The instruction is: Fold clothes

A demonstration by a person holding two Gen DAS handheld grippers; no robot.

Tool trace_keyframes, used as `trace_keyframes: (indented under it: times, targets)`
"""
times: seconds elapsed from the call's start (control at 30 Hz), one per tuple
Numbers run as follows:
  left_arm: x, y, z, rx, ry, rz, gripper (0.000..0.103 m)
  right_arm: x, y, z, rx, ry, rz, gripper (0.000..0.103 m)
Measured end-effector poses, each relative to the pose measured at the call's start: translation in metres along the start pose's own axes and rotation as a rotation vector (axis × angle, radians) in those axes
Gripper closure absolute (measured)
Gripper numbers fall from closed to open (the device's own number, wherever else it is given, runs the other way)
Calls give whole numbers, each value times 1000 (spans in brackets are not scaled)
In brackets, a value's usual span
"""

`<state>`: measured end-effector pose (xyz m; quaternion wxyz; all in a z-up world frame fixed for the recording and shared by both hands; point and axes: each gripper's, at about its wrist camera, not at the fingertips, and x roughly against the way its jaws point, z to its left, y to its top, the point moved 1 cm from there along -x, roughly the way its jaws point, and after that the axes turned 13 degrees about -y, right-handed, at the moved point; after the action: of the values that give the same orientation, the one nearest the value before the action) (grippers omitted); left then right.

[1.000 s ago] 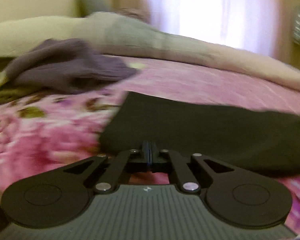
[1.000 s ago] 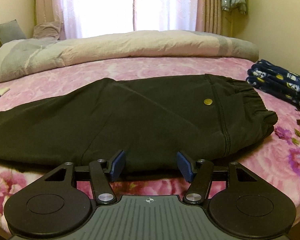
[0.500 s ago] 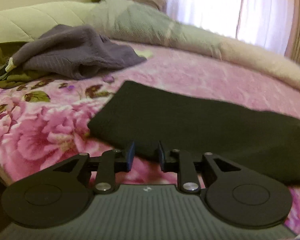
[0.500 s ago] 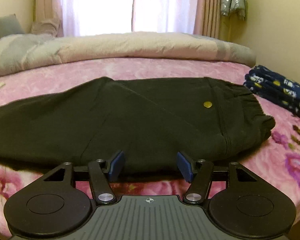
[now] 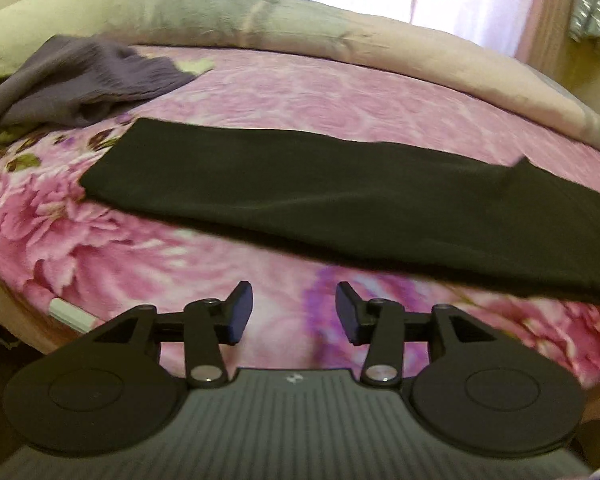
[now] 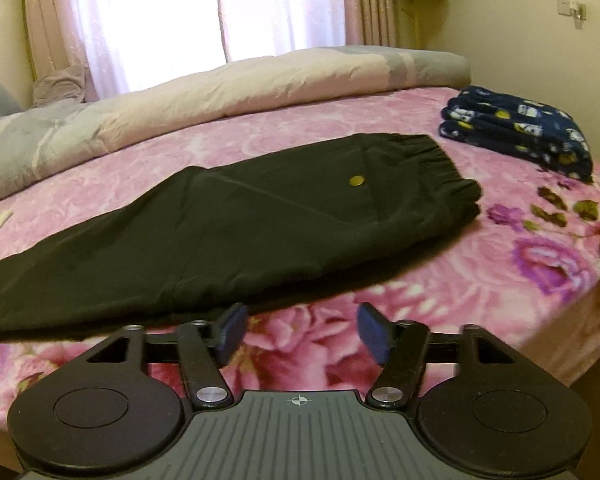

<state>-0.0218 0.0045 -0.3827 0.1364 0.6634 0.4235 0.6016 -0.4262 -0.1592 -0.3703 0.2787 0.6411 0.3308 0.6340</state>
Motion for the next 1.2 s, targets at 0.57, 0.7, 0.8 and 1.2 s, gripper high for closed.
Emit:
trace_keyframes:
  times: [0.57, 0.7, 0.8, 1.2]
  targets:
    - [36, -16, -48, -96, -10, -3, 53, 47, -4, -1, 18, -22, -15, 16]
    - [45, -19, -46, -97, -5, -12, 52, 57, -5, 5, 31, -6, -25, 16]
    - [53, -21, -43, -93, 2, -22, 52, 64, -7, 11, 45, 6, -31, 16]
    - [78, -30, -29, -75, 42, -52, 50, 86, -17, 28, 86, 54, -53, 16]
